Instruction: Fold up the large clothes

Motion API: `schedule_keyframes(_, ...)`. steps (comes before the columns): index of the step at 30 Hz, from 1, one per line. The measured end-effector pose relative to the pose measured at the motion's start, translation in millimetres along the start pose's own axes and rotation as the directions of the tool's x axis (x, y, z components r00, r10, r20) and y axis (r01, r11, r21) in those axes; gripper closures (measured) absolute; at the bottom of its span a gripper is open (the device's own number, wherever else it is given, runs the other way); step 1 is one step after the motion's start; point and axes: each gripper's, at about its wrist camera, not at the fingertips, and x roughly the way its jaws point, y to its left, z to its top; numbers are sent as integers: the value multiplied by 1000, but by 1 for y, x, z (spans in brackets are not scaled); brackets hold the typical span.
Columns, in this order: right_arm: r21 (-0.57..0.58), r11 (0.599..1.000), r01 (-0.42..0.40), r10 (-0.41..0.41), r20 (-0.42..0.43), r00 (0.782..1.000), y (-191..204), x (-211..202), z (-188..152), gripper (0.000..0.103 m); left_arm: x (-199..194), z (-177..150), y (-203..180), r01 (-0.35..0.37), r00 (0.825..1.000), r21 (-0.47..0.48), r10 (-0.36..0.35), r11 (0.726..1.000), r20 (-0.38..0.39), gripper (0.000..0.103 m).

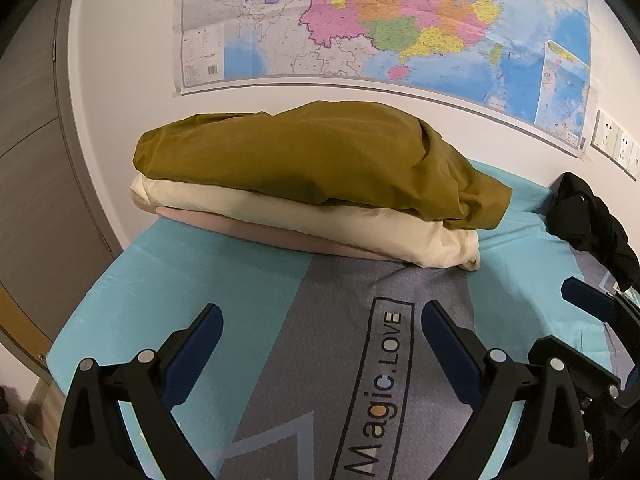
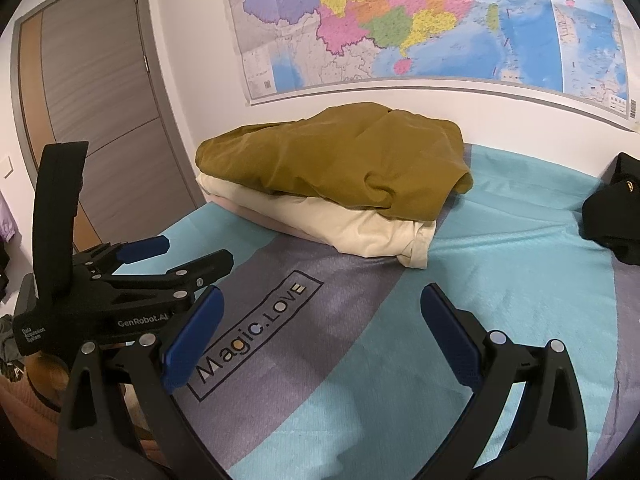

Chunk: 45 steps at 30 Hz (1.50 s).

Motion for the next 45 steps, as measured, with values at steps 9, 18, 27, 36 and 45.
schedule_keyframes(9,0,1000,-4,4,2,1000,0,-4,-1,6,-2,-2,-2,0,1000,6,0,1000,0,7)
schedule_keyframes(18,6,1000,-9,9,6,1000,0,-6,-1,6,-5,-3,-5,-3,1000,10,3,1000,-2,7)
schedule_keyframes(27,8,1000,-7,7,2,1000,1,-5,-2,6,-5,-6,-7,-6,1000,12,6,1000,-7,7)
schedule_keyframes(36,9,1000,-14,14,-1,1000,1,-6,-2,6,-5,-7,-5,-6,1000,5,7,1000,-18,7)
schedule_keyframes(45,14,1000,-14,14,-1,1000,1,-5,-2,6,-4,-8,-6,-5,1000,8,5,1000,-23,7)
